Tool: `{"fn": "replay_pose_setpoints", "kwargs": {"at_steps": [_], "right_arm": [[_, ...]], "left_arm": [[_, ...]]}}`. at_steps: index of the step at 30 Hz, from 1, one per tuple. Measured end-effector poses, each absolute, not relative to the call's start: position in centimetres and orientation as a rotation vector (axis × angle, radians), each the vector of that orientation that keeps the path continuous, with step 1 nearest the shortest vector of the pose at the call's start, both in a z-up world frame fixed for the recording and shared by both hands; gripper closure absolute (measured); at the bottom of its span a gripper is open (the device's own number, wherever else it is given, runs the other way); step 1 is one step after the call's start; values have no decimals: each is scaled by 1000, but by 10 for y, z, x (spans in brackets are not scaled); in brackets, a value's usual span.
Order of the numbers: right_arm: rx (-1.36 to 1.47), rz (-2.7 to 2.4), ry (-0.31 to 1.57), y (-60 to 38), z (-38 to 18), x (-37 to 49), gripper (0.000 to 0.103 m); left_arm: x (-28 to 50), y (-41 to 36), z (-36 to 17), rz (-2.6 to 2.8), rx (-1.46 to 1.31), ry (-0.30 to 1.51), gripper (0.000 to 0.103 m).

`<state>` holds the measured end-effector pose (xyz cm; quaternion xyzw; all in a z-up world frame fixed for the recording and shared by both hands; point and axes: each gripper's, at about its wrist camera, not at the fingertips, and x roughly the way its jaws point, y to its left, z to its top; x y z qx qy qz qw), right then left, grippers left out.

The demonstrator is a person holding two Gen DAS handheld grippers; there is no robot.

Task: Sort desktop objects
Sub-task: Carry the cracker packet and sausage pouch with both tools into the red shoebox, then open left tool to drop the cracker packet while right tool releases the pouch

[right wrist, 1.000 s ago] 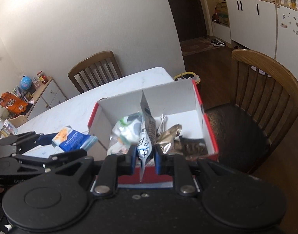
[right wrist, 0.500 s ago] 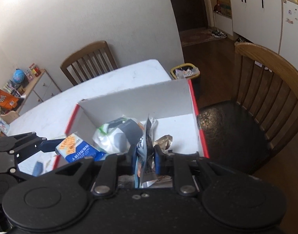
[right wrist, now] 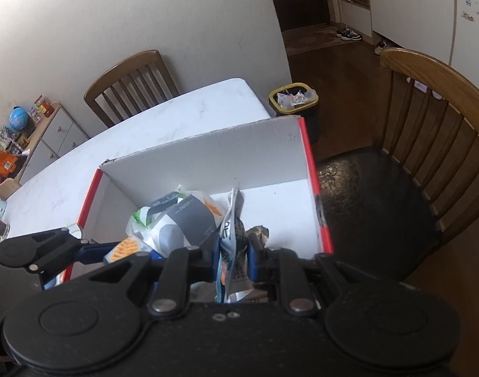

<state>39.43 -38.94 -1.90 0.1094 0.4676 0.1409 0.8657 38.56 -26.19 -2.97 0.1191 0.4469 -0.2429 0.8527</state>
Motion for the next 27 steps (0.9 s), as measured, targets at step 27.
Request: {"fn": "replay_pose_setpoints", "kwargs": {"at_steps": [27], "right_arm": [[329,341,1028,-403,-48,427,84]], "left_arm": [[405,-254,-51,-474,279,1016,17]]}}
